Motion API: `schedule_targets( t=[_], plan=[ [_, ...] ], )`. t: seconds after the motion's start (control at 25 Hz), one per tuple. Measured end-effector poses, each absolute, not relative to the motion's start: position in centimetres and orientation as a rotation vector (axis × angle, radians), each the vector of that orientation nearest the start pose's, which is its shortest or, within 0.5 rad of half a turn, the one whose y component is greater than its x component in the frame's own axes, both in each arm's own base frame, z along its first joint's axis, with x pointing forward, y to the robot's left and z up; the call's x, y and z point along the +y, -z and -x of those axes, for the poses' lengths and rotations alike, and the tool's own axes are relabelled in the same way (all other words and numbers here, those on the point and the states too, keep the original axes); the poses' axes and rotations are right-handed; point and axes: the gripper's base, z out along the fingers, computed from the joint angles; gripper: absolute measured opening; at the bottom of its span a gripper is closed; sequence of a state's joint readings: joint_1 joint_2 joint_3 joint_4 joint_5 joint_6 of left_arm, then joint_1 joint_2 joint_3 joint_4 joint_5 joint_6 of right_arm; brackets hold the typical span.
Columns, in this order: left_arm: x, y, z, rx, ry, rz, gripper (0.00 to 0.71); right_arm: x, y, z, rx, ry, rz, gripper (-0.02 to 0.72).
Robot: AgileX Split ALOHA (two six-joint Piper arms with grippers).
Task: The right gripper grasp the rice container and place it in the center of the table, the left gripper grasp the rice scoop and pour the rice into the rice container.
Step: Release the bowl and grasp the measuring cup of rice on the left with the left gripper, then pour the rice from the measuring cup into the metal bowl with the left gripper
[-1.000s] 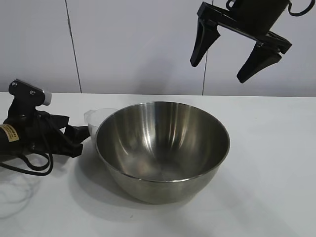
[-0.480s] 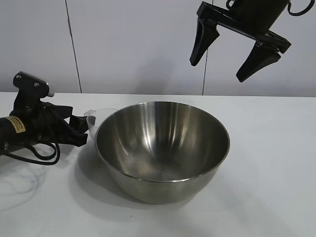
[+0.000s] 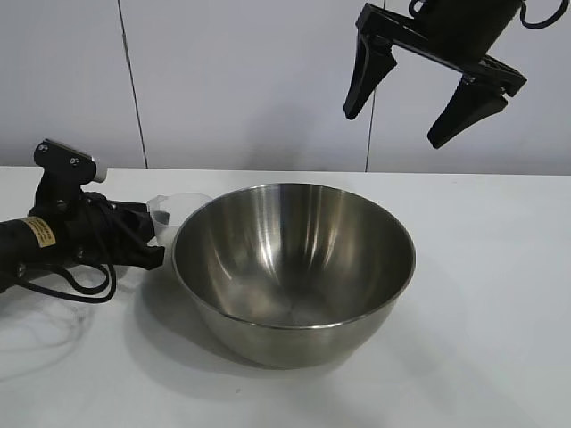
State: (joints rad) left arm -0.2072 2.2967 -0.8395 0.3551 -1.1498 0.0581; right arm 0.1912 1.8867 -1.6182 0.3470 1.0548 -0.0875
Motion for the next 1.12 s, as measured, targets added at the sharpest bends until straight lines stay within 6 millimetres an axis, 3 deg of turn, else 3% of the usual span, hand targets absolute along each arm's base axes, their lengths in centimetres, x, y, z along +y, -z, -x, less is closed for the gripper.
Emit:
schedule_targets(
  t=[0.2,0.6,0.96,1.12],
  plan=[
    [-10.2,-6.7,-36.2,1.672,0.274,-0.588,0.01,10.3,-27.4,-39.3,2.779,-0.477,0.223,0.694],
    [-9.6,-15.4,-37.6,1.603,0.14,-0.721,0.006,10.3,-27.4,-39.4,2.777,-0.471,0.223,0.694],
    [-9.8,-20.9,-37.0,1.556,0.058,-0.8,0.006,10.3,-27.4,-39.4,2.773,-0.47,0.222,0.694],
    [-11.6,-22.5,-35.9,1.56,0.026,-0.89,0.006,10.3,-27.4,-39.4,2.773,-0.469,0.225,0.694]
  ],
)
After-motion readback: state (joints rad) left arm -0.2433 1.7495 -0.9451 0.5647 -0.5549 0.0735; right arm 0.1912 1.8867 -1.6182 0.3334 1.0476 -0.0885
